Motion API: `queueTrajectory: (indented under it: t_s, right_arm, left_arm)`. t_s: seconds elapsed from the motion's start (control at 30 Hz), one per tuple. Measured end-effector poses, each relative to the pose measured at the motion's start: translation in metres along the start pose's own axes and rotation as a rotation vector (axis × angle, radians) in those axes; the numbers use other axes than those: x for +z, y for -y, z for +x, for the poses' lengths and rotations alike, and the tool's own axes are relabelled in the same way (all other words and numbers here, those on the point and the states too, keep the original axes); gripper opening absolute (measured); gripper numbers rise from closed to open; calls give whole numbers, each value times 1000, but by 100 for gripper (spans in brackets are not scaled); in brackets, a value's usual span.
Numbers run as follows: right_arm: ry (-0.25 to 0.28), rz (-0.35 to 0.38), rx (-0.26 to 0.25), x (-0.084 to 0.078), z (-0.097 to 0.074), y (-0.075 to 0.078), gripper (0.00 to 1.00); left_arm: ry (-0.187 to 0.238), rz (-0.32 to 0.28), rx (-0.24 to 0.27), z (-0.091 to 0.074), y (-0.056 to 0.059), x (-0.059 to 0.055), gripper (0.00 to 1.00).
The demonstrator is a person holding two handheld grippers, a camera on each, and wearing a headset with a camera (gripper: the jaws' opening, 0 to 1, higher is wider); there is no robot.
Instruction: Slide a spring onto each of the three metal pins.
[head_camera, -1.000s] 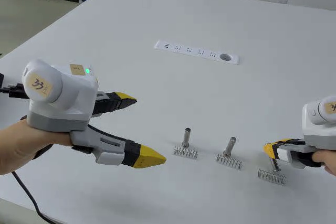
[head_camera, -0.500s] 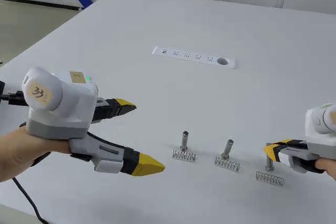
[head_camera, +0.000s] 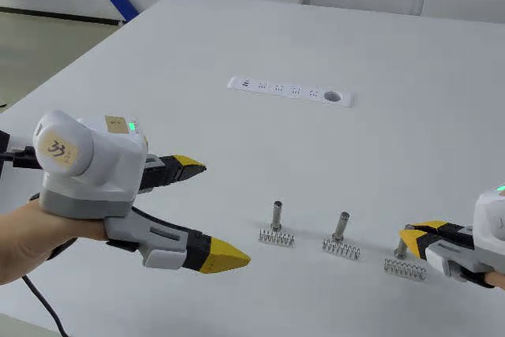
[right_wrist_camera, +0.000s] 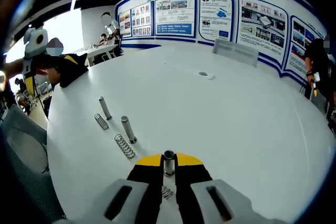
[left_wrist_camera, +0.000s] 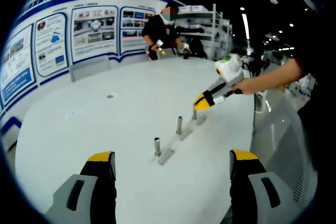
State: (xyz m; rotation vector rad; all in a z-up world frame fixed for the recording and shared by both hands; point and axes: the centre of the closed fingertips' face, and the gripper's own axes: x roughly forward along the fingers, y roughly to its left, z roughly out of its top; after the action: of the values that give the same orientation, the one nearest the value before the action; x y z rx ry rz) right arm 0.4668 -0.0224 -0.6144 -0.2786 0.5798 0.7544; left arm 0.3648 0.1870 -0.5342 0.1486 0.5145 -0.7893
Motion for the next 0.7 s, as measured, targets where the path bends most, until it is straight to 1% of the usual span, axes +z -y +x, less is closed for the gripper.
queueTrajectory:
  t_s: [0.07, 0.1, 0.13, 0.2, 0.3, 0.37, 0.4, 0.43, 0.47, 0.63, 0.7]
  right_arm:
    - [13, -9, 1, -2, 1, 4, 9]
    - [19, 12, 4, -3, 0, 4, 9]
    - [23, 13, 5, -3, 0, 4, 9]
    - [26, 14, 9, -3, -2, 2, 9]
    - [25, 10, 11, -3, -2, 4, 9]
    - [25, 12, 20, -3, -2, 2, 9]
    - [22, 1, 22, -3, -2, 2, 9]
    - [18, -4, 42, -3, -1, 0, 9]
    - [17, 6, 50, -2, -2, -1, 9]
    - [62, 19, 51, 12, -18, 0, 14]
    - [70, 11, 57, 13, -22, 6, 14]
  left_arm:
    - [-1, 1, -1, 0, 0, 1, 92]
    - [-1, 0, -3, 1, 1, 2, 92]
    - [0, 2, -3, 1, 1, 2, 92]
    - [-2, 5, -5, 2, 2, 3, 92]
    - [-5, 7, -6, 4, 3, 3, 92]
    - [-5, 8, -9, 5, 4, 4, 92]
    - [-5, 9, -11, 5, 4, 4, 92]
    - [-5, 10, -12, 5, 5, 4, 92]
    - [-6, 11, -13, 5, 5, 4, 92]
    - [-10, 10, -10, 4, 4, 2, 92]
    - [-14, 9, -11, 3, 3, 1, 92]
